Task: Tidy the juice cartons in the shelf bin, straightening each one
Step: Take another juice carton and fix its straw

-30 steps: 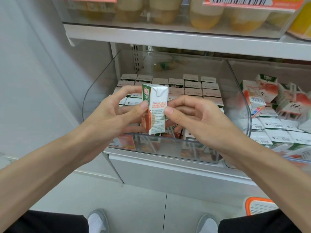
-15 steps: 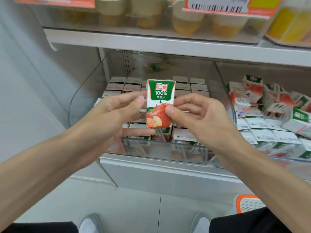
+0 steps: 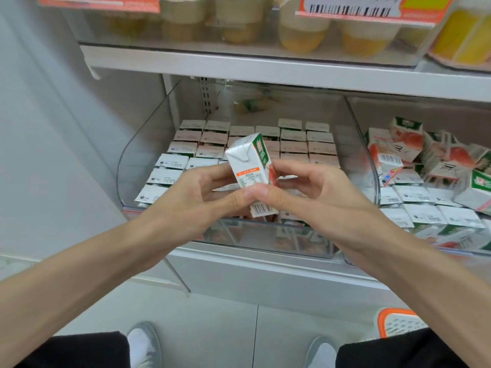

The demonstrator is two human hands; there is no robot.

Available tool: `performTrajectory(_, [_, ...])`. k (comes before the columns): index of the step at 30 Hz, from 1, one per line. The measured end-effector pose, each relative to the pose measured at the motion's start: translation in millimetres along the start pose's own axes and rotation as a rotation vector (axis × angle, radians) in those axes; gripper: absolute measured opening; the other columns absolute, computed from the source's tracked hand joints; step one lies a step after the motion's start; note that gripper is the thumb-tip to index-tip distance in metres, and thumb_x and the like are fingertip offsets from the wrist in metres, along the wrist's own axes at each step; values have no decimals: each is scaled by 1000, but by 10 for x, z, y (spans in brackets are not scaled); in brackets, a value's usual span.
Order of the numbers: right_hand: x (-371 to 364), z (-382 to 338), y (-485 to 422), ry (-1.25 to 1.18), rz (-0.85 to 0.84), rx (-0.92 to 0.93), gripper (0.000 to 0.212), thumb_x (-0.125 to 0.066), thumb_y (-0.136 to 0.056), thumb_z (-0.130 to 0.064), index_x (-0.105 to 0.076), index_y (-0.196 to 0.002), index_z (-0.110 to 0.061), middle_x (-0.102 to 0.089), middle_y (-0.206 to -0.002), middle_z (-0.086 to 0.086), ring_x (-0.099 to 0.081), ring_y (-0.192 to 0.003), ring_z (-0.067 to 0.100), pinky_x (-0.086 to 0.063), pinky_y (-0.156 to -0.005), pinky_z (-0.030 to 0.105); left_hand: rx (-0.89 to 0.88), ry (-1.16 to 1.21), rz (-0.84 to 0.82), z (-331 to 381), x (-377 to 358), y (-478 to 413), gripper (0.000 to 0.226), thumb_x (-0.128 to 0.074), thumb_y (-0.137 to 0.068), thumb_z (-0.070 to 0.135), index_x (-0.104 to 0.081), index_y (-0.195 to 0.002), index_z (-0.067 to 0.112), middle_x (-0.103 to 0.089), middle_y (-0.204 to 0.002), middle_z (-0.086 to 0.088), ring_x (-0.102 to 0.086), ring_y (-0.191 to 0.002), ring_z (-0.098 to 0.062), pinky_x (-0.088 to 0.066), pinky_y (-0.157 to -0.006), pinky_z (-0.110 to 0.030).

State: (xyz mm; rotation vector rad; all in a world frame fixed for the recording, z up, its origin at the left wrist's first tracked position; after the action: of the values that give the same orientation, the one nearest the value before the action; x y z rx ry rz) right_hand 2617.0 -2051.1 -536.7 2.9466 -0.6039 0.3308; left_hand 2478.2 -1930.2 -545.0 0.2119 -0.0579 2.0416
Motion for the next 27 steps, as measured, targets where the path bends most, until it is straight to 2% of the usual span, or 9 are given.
performTrajectory(4, [-16, -4, -45, -134, 26, -16, 49, -75, -90, -35, -66, -137, -23, -79, -118, -7, -74, -113, 8, -55, -108, 33, -16, 56, 31, 39, 102, -3, 39, -63, -98, 27, -70, -135, 20, -77, -127, 4, -74, -119, -17, -57, -101, -28])
performTrajectory(6, [-36, -5, -50, -186, 22, -36, 42, -71, -94, -35, -64, -133, -21, -81, -112, -2, -76, -110, 16, -52, -112, 41, -17, 98, 55, 51, 142, 6, 36, -59, -101, 27, -71, -133, 17, -78, -124, -2, -75, -116, -22, -59, -98, -27])
performTrajectory(8, [-70, -7, -44, -206, 0, -28, 31, -64, -101, -32, -67, -127, -16, -82, -110, 1, -76, -110, 22, -51, -113, 44, -18, 136, 115, 41, 182, 26, 31, -62, -99, 23, -71, -126, 10, -80, -119, -6, -77, -110, -27, -61, -91, -26])
performTrajectory(10, [-89, -19, -36, -190, -15, 2, 28, -59, -105, -28, -72, -126, -15, -81, -115, 0, -75, -113, 20, -52, -112, 41, -12, 176, 169, 20, 204, 66, 29, -67, -92, 21, -65, -116, 4, -80, -115, -9, -79, -103, -29, -63, -86, -27])
performTrajectory(14, [-120, -51, -29, -78, -27, 30, 30, -64, -100, -42, -79, -122, -28, -79, -120, -7, -69, -122, 16, -50, -114, 43, 2, 201, 269, 6, 219, 128, 29, -74, -83, 23, -60, -105, 10, -82, -104, -11, -81, -91, -28, -65, -79, -31])
performTrajectory(18, [-74, -47, -49, -115, 64, 22, 38, -75, -91, -34, -74, -128, -25, -82, -109, -3, -77, -107, 13, -57, -102, 34, 14, 182, 287, 10, 240, 105, 43, -75, -87, 26, -64, -127, 16, -82, -110, -7, -80, -97, -29, -65, -83, -32])
performTrajectory(21, [-13, -33, -51, -110, 112, -25, 37, -77, -86, -39, -71, -121, -26, -83, -101, -3, -78, -95, 12, -56, -89, 31, 3, 149, 237, 14, 243, 98, 35, -61, -102, 26, -66, -137, 22, -81, -113, -4, -80, -101, -25, -63, -82, -26])
performTrajectory(25, [-34, 0, -56, -124, 110, -38, 16, -73, -97, -29, -75, -109, -20, -82, -105, -4, -78, -100, 17, -56, -104, 43, -24, 115, 228, -10, 283, 86, 35, -60, -102, 22, -68, -136, 23, -80, -118, -3, -78, -105, -26, -61, -80, -23])
performTrajectory(27, [-57, -15, -64, -114, 92, -32, 12, -72, -98, -27, -78, -106, -19, -81, -108, -6, -77, -103, 14, -56, -105, 40, -36, 111, 218, -21, 293, 80, 36, -62, -102, 20, -67, -137, 21, -79, -122, -2, -77, -110, -25, -61, -83, -24])
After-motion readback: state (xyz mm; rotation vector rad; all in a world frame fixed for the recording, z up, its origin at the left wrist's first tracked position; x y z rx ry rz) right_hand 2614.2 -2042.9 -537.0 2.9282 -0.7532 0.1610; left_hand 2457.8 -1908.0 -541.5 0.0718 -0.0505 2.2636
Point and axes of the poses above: each hand's wrist, its own y-axis away from the middle knuckle, its own x-axis out of the back of the hand, z = x × y, the point moved 4 cm from there along -y, towards the middle knuckle
